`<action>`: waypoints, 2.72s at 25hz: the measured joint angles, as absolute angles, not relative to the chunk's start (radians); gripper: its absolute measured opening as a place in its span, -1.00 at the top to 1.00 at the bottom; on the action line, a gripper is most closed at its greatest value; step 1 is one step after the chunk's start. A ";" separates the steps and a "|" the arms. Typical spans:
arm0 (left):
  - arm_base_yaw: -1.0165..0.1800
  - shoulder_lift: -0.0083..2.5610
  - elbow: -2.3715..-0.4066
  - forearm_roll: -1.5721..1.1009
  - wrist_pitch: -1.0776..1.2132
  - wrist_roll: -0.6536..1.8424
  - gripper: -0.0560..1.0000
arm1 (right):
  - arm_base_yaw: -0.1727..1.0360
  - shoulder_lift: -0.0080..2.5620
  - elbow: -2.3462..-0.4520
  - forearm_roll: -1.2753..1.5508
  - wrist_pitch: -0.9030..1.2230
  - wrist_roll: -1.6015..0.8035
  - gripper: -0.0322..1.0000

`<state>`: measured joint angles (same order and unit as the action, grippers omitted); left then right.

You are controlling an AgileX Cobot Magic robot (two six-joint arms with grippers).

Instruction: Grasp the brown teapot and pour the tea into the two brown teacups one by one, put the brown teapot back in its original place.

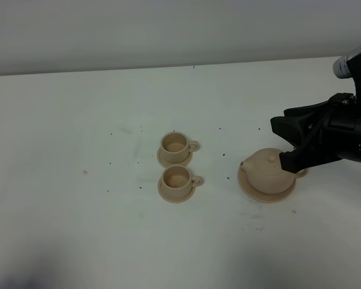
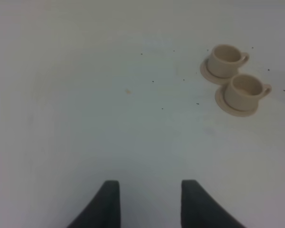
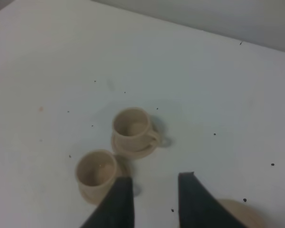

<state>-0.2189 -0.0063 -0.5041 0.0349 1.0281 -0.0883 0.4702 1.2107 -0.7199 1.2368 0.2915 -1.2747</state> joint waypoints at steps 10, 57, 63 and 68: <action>-0.208 -0.007 -0.503 0.032 1.030 -0.087 0.28 | 0.470 1.211 -0.720 1.237 0.340 -1.276 0.43; 0.019 -0.007 -0.503 0.024 1.030 -0.083 0.28 | 0.469 1.681 -1.262 0.144 0.717 -0.842 0.27; 0.019 -0.007 -0.503 0.024 1.030 -0.083 0.28 | 0.419 1.726 -1.417 0.117 0.932 -0.901 0.27; 0.019 -0.007 -0.503 0.024 1.030 -0.083 0.28 | 0.388 1.755 -1.431 0.116 1.024 -1.051 0.33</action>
<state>0.0187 -0.0075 -0.5035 0.0243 1.0298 -0.0829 0.3877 1.7551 -1.4309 0.1162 1.0236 -1.0507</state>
